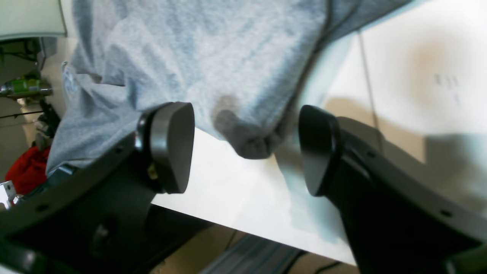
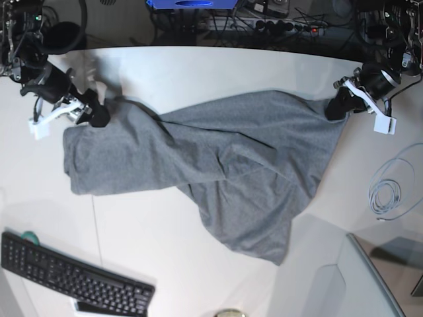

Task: Layout the t-shirt on the table in an organized manner, then fold the t-shirt properly
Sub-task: 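Pull the grippers apart, stretching the shirt between them, then lift the stretched shirt with both grippers and swing it over the table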

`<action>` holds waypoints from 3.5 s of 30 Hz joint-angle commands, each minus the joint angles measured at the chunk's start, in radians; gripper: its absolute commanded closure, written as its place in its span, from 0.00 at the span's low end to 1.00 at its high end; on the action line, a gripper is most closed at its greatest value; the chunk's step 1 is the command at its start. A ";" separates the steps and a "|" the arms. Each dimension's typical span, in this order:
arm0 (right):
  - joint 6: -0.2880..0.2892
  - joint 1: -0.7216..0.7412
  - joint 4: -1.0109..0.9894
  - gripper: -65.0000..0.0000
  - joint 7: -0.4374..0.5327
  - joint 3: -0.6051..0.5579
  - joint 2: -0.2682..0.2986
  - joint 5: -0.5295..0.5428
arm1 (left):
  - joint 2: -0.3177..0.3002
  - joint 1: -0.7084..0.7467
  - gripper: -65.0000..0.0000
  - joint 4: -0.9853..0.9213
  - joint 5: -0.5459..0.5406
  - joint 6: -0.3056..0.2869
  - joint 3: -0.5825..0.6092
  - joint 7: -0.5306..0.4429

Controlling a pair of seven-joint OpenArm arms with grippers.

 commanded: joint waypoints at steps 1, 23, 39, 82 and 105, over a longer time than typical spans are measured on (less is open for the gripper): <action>0.009 0.009 0.014 0.40 0.010 -0.013 0.005 0.020 | -0.014 0.001 1.00 0.017 -0.016 -0.009 -0.005 -0.021; -0.049 0.058 0.355 0.99 -0.167 0.139 0.063 0.028 | -0.069 -0.022 1.00 0.163 -0.020 -0.009 -0.137 0.072; -0.054 0.701 -0.249 0.99 -0.240 -0.158 0.023 -0.288 | 0.106 -0.295 1.00 0.015 0.357 -0.009 -0.084 0.183; 0.006 0.460 -0.177 0.95 -0.108 -0.357 0.092 -0.397 | 0.146 -0.263 1.00 0.015 0.466 -0.009 -0.091 0.178; 0.097 0.554 -0.070 0.99 -0.377 -0.081 0.120 -0.406 | 0.074 -0.550 1.00 -0.049 0.644 -0.004 0.223 0.187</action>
